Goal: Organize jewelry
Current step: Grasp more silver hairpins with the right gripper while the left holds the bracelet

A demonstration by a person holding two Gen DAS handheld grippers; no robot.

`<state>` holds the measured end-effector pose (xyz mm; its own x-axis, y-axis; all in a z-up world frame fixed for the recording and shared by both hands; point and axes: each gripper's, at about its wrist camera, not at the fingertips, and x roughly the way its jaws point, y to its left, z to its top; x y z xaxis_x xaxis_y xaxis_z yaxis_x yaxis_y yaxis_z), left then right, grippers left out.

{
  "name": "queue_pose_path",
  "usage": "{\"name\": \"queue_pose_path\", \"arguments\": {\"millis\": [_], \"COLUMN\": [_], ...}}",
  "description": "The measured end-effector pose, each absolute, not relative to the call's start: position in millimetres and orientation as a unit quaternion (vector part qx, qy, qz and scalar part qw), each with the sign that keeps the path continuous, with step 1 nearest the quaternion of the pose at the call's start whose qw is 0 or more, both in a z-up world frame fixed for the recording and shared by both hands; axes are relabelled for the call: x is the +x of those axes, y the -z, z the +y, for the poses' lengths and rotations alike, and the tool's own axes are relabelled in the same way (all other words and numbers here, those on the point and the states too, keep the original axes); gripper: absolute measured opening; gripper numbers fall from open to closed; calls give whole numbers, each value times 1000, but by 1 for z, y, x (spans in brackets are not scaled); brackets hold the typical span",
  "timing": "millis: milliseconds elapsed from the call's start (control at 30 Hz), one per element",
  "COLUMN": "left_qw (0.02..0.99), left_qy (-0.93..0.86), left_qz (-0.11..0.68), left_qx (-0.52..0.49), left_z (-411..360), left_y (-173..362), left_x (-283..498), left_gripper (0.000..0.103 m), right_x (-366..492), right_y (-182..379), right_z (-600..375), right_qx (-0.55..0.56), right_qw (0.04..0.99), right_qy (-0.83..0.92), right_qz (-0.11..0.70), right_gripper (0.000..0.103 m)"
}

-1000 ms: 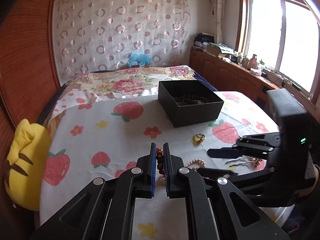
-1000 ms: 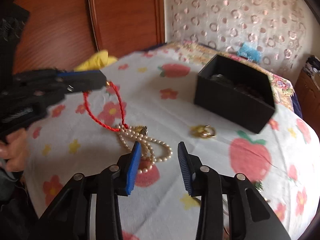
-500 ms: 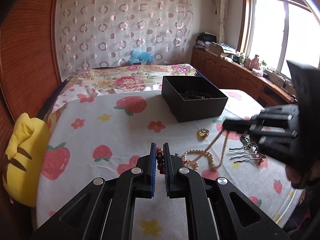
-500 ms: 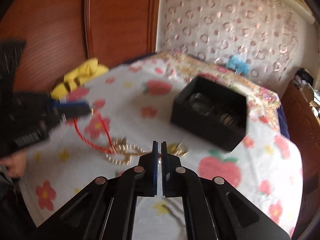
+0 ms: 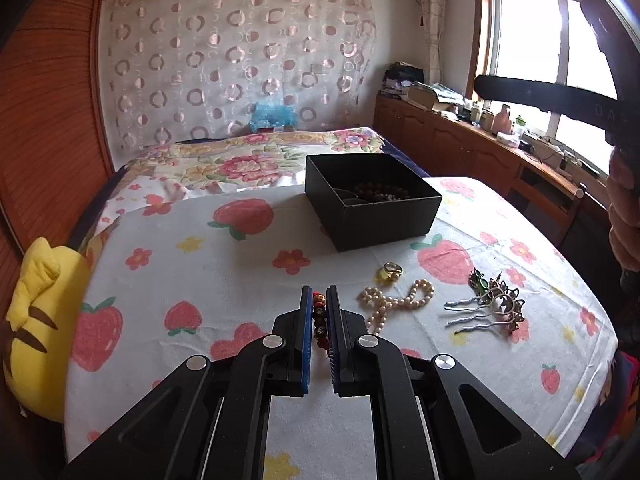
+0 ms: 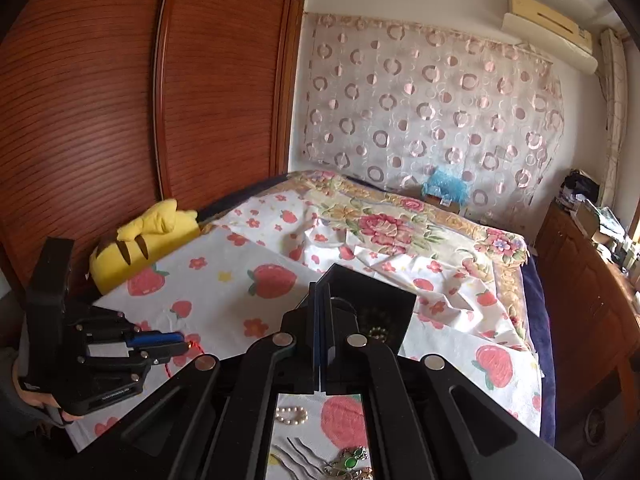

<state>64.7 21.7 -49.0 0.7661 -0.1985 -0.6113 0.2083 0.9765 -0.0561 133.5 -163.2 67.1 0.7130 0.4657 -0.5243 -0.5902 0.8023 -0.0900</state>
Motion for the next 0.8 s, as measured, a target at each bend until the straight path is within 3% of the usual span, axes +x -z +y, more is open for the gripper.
{"name": "queue_pose_path", "arguments": {"millis": [167,233,300,333,467,633,667,700,767,800], "left_qw": [940,939,939,939,938,936,936,936,937,938], "left_qy": [111,113,113,114,114,116,116,117,116,117], "left_qz": [324,324,325,325,327,331,331,331,329,328], "left_qx": [6,8,9,8,7,6,6,6,5,5], "left_z": [21,21,21,22,22,20,20,20,20,20], "left_y": [49,49,50,51,53,56,57,56,56,56], "left_x": [64,63,62,62,63,63,63,63,63,63], "left_gripper": [6,6,6,6,6,6,6,6,6,6], "right_x": [142,143,149,150,158,164,166,167,162,160], "right_y": [-15,11,38,48,75,90,90,90,91,91], "right_z": [-147,-142,-140,-140,-139,-132,-131,-129,-121,-120], "right_qx": [-136,-138,-139,-141,-152,-162,-161,-161,-185,-195], "right_qw": [891,882,869,866,855,845,844,841,839,839], "right_qy": [-306,-307,-306,-304,-285,-276,-277,-281,-283,-281], "right_qz": [307,331,363,372,406,428,430,433,427,424], "right_gripper": [1,10,35,36,35,28,22,9,8,1]}}
